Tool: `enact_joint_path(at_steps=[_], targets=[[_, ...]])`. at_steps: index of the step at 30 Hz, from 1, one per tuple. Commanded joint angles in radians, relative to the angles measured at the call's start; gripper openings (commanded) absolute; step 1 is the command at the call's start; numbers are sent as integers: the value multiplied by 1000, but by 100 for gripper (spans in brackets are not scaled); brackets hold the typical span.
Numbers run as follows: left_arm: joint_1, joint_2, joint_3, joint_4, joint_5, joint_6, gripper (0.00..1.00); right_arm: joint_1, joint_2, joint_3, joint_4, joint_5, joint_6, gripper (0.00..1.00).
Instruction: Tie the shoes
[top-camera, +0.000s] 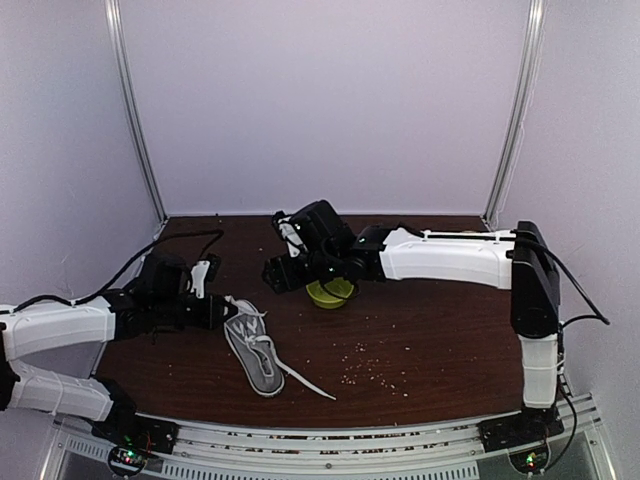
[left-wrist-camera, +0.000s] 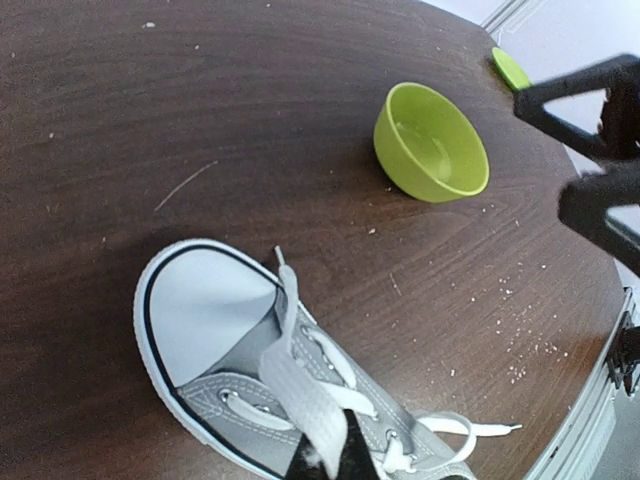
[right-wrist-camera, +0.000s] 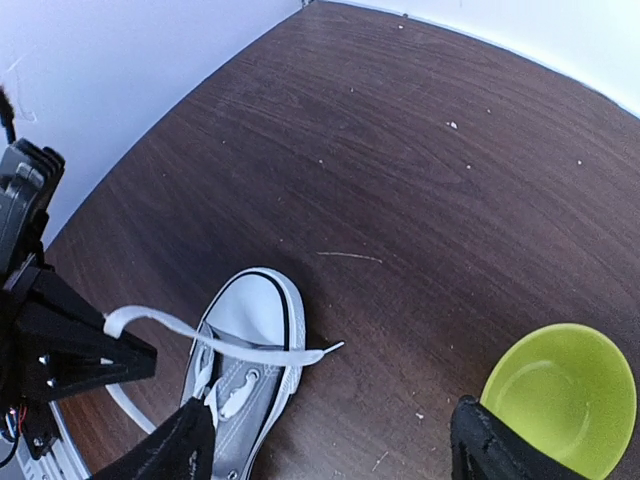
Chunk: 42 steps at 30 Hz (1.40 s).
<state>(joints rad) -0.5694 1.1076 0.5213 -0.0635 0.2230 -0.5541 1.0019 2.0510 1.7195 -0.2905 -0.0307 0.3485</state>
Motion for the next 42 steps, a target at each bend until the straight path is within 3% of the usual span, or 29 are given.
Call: enact_joint_path(at_steps=[1, 5, 11, 23, 36, 42], targets=[[28, -22, -22, -9, 40, -93, 0, 0, -159, -191, 25, -49, -47, 82], [33, -12, -14, -23, 64, -90, 0, 22, -284, -424, 6, -90, -66, 82], [50, 5, 2, -47, 62, -43, 0, 125, -302, -540, -83, -108, -27, 80], [98, 92, -30, -27, 75, -71, 0, 215, -103, -401, -137, -78, -29, 62], [103, 282, -62, 145, 131, -78, 0, 237, -2, -339, -179, -13, -60, 47], [104, 359, -54, 252, 221, -58, 0, 237, 38, -311, -212, 22, -52, 32]])
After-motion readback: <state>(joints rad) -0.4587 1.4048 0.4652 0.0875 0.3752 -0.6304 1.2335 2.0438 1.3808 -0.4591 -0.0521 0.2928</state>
